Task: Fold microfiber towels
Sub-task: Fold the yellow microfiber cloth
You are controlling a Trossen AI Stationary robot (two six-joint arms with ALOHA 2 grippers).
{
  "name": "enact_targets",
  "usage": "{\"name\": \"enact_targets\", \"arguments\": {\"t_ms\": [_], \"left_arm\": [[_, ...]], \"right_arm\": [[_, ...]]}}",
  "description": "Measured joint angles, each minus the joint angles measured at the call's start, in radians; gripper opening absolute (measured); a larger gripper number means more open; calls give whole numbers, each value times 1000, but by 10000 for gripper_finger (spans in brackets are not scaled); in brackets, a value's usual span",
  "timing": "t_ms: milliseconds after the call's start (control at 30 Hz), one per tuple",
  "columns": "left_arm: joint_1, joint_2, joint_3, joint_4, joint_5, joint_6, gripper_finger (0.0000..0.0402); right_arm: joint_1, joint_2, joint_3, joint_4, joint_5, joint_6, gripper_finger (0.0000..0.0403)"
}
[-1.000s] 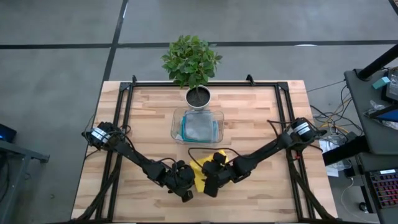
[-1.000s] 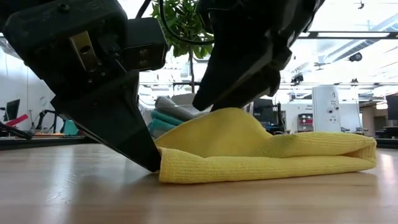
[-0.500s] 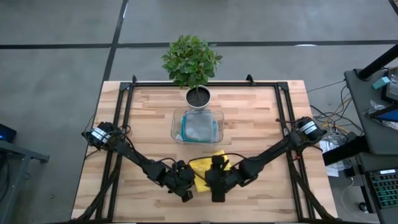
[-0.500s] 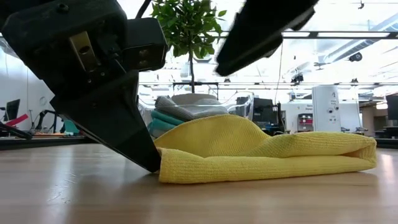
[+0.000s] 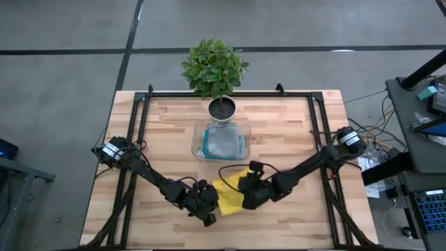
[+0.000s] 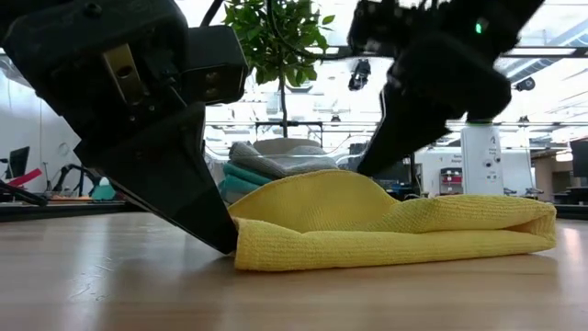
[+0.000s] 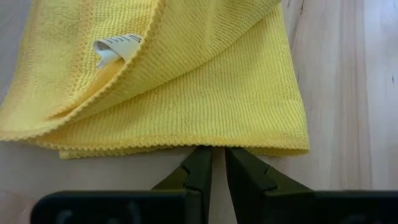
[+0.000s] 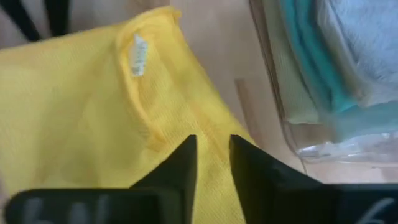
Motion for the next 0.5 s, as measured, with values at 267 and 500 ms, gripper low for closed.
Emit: {"name": "enact_targets", "arguments": {"t_ms": [267, 500], "left_arm": [[0, 0, 0, 1, 0, 0, 31], [0, 0, 0, 0, 17, 0, 31]], "right_arm": [[-14, 4, -164, 447, -192, -17, 13], [-5, 1, -213, 721, -368, -79, 9]]}}
